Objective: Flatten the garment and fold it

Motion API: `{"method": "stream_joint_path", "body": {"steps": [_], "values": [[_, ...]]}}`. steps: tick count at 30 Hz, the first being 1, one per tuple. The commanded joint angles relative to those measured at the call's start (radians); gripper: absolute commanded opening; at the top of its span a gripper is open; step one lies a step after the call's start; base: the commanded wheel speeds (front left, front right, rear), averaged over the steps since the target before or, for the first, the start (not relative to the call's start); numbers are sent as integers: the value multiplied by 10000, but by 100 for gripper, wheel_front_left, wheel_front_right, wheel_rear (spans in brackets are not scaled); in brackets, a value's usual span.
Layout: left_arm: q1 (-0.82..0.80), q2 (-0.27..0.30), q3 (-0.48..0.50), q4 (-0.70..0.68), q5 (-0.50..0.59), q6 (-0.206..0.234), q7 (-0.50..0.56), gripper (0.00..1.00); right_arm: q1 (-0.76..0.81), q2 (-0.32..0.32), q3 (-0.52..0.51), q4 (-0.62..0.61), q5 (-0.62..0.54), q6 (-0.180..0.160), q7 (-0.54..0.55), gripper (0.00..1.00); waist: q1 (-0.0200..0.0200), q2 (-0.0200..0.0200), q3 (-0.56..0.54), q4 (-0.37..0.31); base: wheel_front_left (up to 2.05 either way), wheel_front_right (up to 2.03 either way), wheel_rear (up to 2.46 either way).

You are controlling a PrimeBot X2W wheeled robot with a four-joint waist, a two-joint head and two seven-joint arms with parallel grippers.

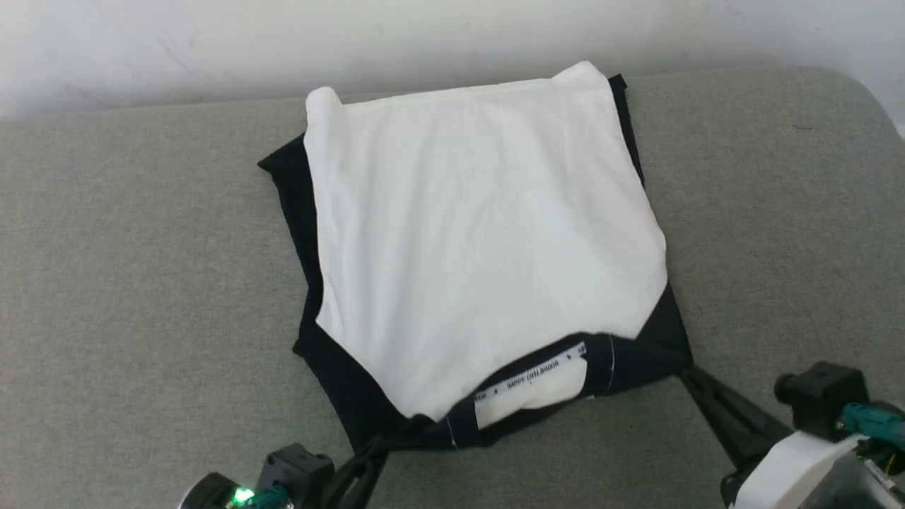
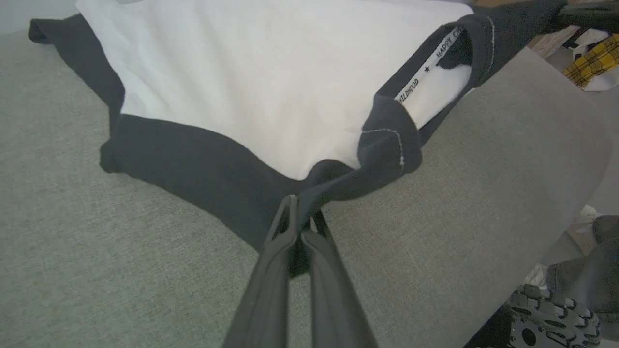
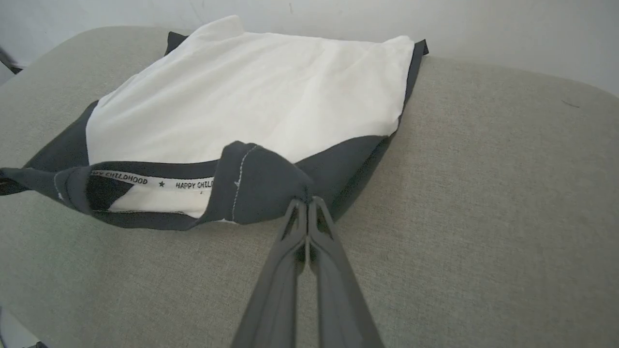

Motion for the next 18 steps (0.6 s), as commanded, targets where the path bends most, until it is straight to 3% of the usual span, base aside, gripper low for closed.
{"method": "stream_joint_path", "body": {"steps": [1, 10, 18], "values": [[110, 60, -144, 0, -204, -155, 286, 0, 203, -139, 102, 46, 143, -7, 279, 0, 2, 0, -32, 28, 0, 0, 0], [322, 206, -484, -288, -1129, -441, 1558, 0, 899, -768, 692, -33, 900, -7, 2089, 0, 2, 0, -138, -42, 0, 0, 0], [567, 364, -785, -476, -1588, -489, 2352, 0, 1493, -942, 596, -300, 1350, -7, 3241, 0, 2, 0, -353, -80, 0, 0, 0]]}}
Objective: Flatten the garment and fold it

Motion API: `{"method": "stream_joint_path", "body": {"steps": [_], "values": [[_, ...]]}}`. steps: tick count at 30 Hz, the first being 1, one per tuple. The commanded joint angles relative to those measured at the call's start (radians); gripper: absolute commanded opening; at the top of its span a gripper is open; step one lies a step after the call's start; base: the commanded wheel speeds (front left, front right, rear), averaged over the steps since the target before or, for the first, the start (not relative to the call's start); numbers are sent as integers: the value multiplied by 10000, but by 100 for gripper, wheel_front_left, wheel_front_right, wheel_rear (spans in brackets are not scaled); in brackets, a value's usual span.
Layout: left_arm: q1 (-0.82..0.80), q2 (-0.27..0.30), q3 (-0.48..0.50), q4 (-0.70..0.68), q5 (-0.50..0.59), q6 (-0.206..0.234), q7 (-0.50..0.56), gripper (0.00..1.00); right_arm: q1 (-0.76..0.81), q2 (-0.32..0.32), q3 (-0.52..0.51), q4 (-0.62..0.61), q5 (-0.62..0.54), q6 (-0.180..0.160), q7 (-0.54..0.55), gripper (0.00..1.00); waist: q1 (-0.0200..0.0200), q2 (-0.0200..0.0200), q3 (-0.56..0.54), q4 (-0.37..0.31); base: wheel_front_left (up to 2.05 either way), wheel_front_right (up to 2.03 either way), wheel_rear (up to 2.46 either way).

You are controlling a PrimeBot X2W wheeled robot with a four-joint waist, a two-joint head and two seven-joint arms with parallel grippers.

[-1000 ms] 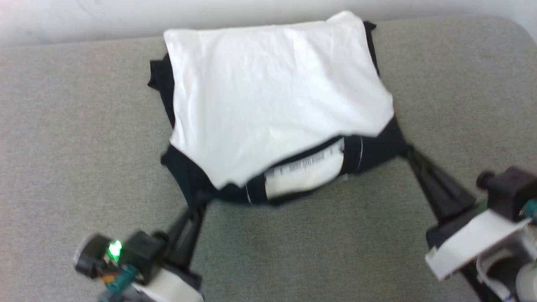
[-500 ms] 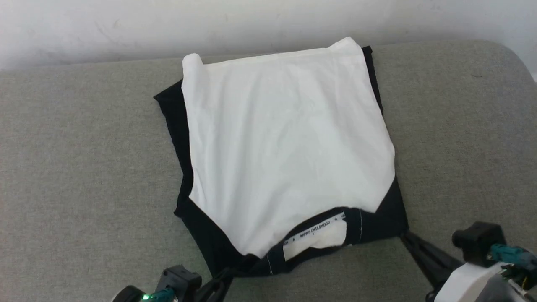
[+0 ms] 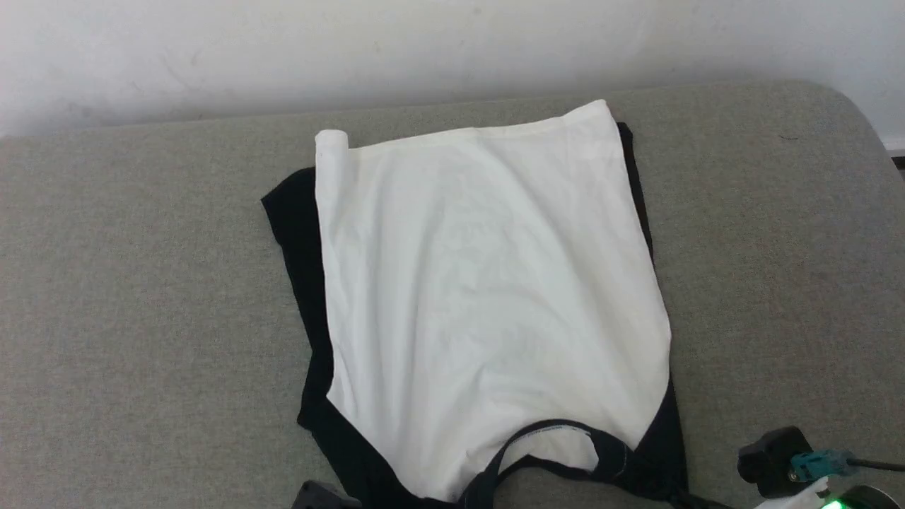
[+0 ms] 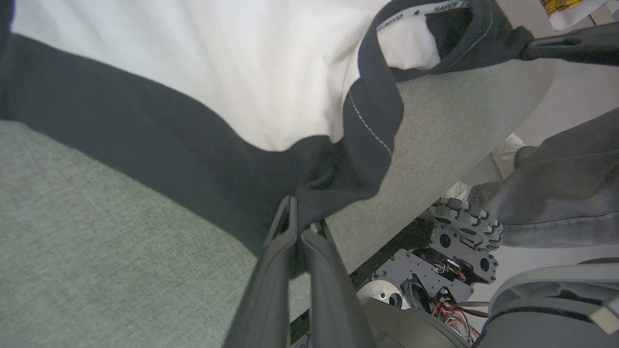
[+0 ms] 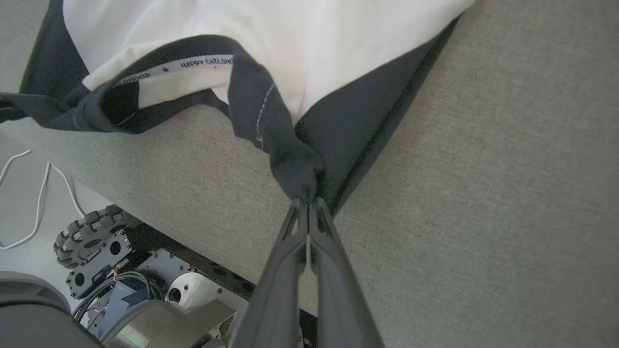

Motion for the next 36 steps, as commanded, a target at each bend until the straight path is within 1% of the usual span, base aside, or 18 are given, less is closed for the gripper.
{"method": "stream_joint_path", "body": {"steps": [1, 8, 11, 12, 13, 14, 16, 20, 23, 29, 31, 33, 36], "values": [[111, 89, -106, -43, -46, -121, 130, 0, 215, -26, -71, -83, 109, -7, 209, 0, 0, 0, -47, 10, 0, 0, 0], [136, 198, -129, -13, -83, -190, 157, 0, 553, -7, -236, -264, 271, -7, 767, 0, 0, 0, -124, 88, 0, 0, 0], [93, 172, -87, 97, 1, -193, -12, 0, 536, 43, -315, -348, 171, -7, 715, 0, 0, 0, -149, 139, 0, 0, 0], [69, 103, -64, 173, 23, -217, -141, 10, 509, 84, -312, -339, 135, -7, 651, 2, 0, 0, -157, 153, 0, 0, 0], [67, 39, -70, 291, 6, -261, -221, 47, 481, 121, -290, -308, 104, -7, 599, 16, 0, 0, -171, 166, 0, 0, 0], [64, -10, -83, 445, 7, -296, -283, 100, 424, 208, -301, -278, 77, -7, 455, 38, 0, 0, -188, 175, 0, 0, 0], [53, -164, -84, 774, -31, -379, -463, 100, 343, 328, -256, -104, 28, -7, 236, 100, 0, 0, -231, 200, 0, 0, 0], [69, -570, -32, 1547, -272, -673, -971, 100, 159, 424, 8, 394, -5, -7, -215, 100, 0, 0, -309, 249, 0, 0, 0], [49, -875, 50, 2252, -437, -942, -1447, 100, -37, 521, 256, 955, -20, -7, -769, 100, 0, 0, -355, 302, 0, 0, 0], [-117, -1456, 0, 3738, -692, -1636, -2060, 100, -309, 673, 775, 2154, 67, -7, -1644, 100, 0, 0, -410, 466, 0, 0, 0], [-187, -1626, 12, 4099, -774, -1800, -2213, 100, -399, 648, 896, 2438, 101, -7, -1869, 100, 0, 0, -407, 498, 0, 0, 0], [-206, -1718, 93, 4252, -884, -1838, -2325, 100, -451, 608, 926, 2556, 161, -7, -1991, 100, 0, 0, -409, 508, 0, 0, 0], [26, -1748, 552, 3873, -1538, -1814, -2511, 100, -353, 546, 572, 2428, 378, -7, -1888, 100, 0, 0, -398, 526, 0, 0, 0]]}}
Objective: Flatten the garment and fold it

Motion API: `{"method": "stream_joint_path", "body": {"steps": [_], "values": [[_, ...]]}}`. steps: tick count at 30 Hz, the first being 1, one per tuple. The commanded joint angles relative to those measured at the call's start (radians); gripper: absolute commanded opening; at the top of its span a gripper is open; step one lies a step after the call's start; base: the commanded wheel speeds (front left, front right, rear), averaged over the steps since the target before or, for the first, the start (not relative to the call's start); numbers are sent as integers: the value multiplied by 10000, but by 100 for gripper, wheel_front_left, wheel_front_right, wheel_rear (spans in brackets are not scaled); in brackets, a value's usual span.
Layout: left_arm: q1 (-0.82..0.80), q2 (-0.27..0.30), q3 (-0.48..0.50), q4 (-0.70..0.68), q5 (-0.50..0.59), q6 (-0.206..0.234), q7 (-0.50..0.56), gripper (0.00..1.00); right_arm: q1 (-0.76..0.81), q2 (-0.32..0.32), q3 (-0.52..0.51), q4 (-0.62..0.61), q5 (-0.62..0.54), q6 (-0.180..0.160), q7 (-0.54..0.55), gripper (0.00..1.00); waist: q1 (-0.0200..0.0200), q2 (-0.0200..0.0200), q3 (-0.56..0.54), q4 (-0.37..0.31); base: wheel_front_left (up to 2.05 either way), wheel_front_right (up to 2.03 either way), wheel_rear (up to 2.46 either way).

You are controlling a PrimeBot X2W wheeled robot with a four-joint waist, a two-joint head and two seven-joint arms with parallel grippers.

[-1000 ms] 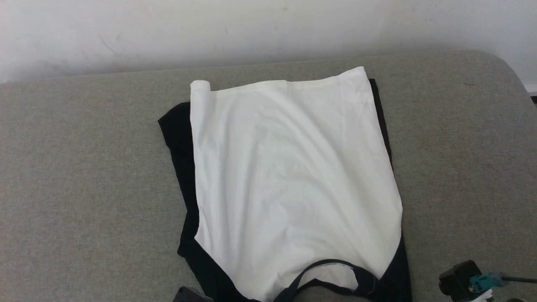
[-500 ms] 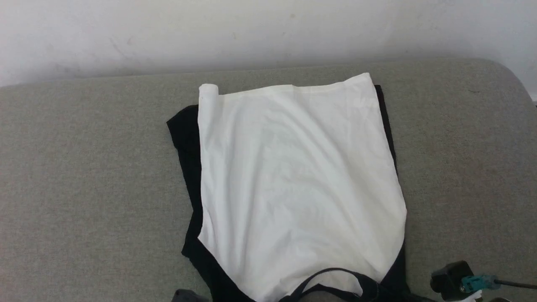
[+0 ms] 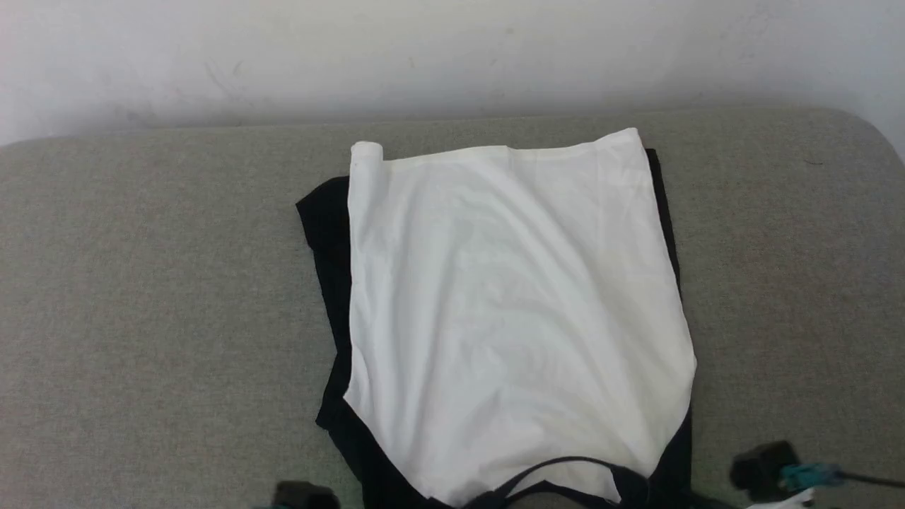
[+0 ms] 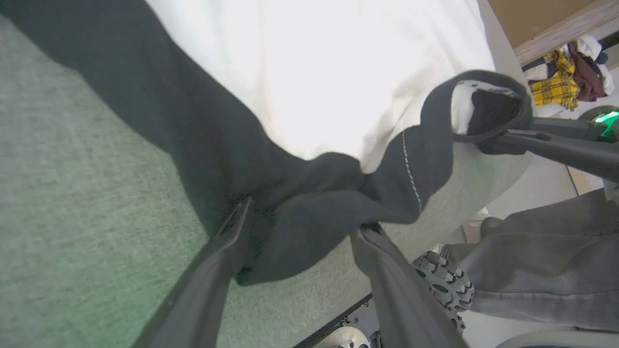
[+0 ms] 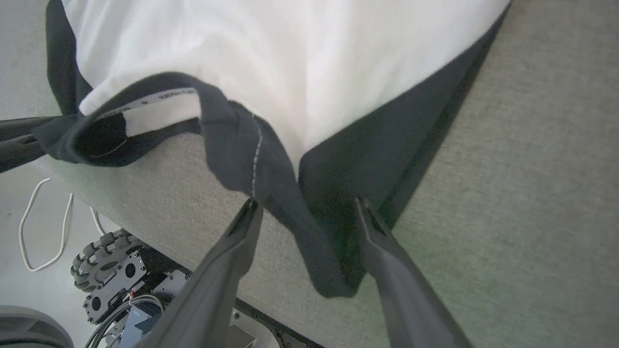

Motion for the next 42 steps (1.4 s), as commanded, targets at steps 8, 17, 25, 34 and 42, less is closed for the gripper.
{"method": "stream_joint_path", "body": {"steps": [8, 17, 25, 34, 42], "values": [[1192, 931, 2574, -3182, -2066, 296, -1341, 100, 551, 420, -2693, -2155, 822, -7, 474, 100, 0, 0, 78, 49, 0, 0, 0], [1249, 605, 4950, -4174, 524, 2252, -3058, 100, -247, 2347, -4369, -3582, -1265, -7, -2235, 100, 0, 0, 307, 133, 0, 0, 0], [1302, -2477, 6052, -3442, 5069, 2262, -3083, 100, -408, 3200, -4025, -2342, -3086, -7, -5191, 100, 0, 0, 336, 92, 0, 0, 0], [1574, -3686, 6656, -2535, 6536, 1216, -3085, 100, -397, 3297, -3898, -1064, -3377, -7, -6311, 100, 0, 0, 269, 71, 0, 0, 0], [723, -3516, 7483, -2445, 6364, 97, -3086, 100, -753, 3299, -3903, -1166, -3505, -7, -6324, 100, 0, 0, 652, 14, 0, 0, 0]]}}
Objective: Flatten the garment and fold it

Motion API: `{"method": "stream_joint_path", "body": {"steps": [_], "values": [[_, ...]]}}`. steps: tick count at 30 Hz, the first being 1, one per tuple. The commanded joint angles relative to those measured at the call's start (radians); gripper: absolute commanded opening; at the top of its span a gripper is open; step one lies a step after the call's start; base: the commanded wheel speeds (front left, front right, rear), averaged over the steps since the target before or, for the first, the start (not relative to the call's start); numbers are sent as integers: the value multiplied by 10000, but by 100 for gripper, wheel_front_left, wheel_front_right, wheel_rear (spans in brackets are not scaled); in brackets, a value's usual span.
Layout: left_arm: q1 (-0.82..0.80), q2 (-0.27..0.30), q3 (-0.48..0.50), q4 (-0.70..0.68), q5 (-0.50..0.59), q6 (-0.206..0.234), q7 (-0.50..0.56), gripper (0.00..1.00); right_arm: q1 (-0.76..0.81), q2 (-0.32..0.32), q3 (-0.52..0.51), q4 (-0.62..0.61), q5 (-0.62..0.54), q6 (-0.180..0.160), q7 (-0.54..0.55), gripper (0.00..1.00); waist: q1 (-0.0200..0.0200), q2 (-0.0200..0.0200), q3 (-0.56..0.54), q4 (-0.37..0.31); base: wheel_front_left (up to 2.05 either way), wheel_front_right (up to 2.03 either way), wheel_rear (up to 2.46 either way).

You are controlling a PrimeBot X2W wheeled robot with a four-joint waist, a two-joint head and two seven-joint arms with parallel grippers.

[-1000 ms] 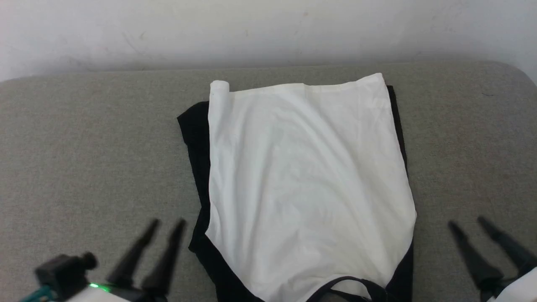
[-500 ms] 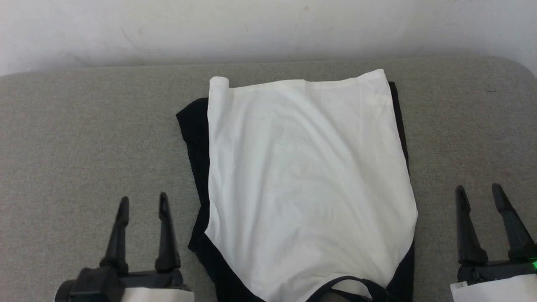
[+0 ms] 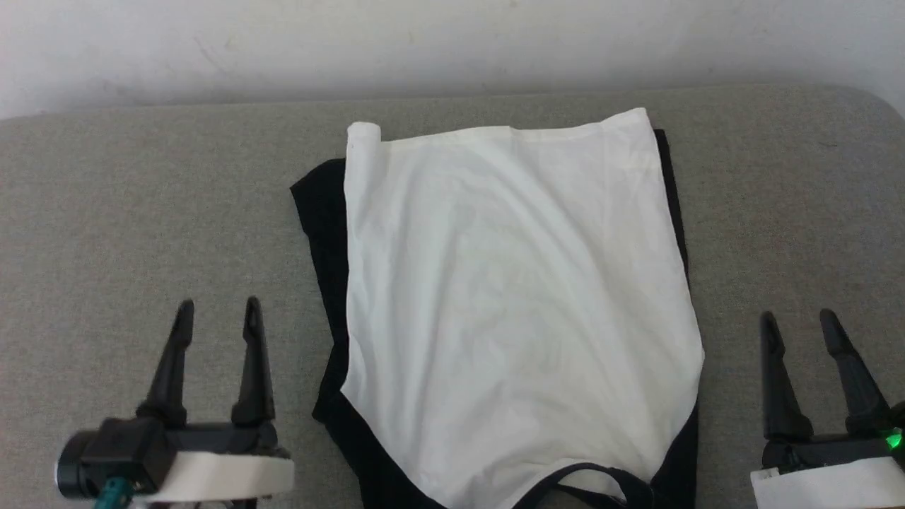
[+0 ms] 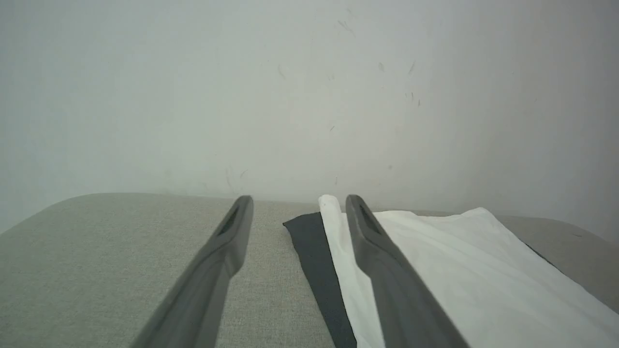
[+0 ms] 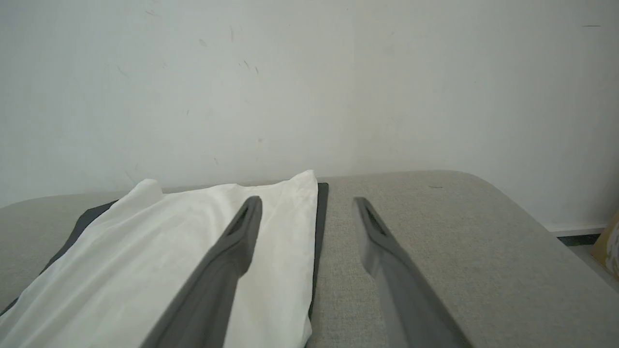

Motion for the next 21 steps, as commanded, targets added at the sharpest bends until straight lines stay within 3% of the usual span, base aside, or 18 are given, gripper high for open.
{"method": "stream_joint_path", "body": {"steps": [1, 4, 12, 21], "values": [[-681, 363, 195, 60, -64, -351, -4, 100, -279, 32, 2, -181, -56, -6, -13, 100, 0, -1, 315, -12, 0, 0, 0], [-1375, 813, 274, 20, -152, -661, 520, 100, -433, 32, -35, -374, -90, -6, 19, 100, 0, -1, 563, 1, 0, 0, 0], [-5122, 2506, 237, 523, -1120, -1915, 4400, 100, -1059, 33, 183, -942, -77, -6, 117, 100, 0, -1, 1973, -119, 0, 0, 0], [-8050, 3679, -515, 2277, -2437, -2479, 7437, 100, -1530, 33, 385, -1086, -157, -6, 187, 100, 0, -1, 3244, -441, 0, 0, 0]]}}
